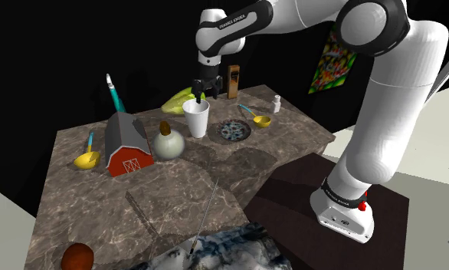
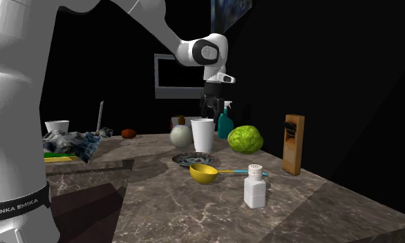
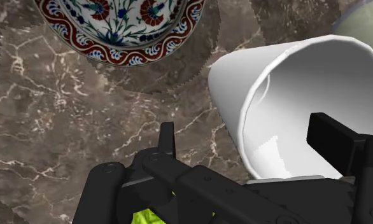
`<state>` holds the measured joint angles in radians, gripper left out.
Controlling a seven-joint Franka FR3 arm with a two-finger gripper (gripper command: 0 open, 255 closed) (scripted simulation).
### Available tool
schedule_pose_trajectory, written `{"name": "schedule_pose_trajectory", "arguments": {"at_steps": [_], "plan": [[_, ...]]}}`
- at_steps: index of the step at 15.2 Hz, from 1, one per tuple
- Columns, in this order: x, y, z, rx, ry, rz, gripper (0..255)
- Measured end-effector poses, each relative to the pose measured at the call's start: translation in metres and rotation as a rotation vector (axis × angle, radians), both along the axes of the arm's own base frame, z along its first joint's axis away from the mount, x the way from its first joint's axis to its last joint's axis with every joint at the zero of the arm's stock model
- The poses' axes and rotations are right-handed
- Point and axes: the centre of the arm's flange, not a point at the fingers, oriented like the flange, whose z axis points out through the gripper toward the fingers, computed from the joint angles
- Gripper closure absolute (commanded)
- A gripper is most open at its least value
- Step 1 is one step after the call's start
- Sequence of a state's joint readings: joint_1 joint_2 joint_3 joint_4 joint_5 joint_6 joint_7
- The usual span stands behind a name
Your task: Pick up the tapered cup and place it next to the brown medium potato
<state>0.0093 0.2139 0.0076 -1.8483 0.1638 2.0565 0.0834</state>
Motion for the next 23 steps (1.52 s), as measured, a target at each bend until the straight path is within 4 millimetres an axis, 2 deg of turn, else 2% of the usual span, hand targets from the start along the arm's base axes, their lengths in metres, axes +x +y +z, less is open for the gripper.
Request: {"name": "schedule_pose_trajectory", "arguments": {"at_steps": [6,12,13,23], "plan": [[0.003,0.005,-0.031,0.001,0.0,0.0,0],[0.003,0.006,-0.035,0.001,0.0,-0.001,0],[0.003,0.006,-0.035,0.001,0.0,-0.001,255],[0.003,0.006,-0.035,0.001,-0.001,-0.001,255]]}}
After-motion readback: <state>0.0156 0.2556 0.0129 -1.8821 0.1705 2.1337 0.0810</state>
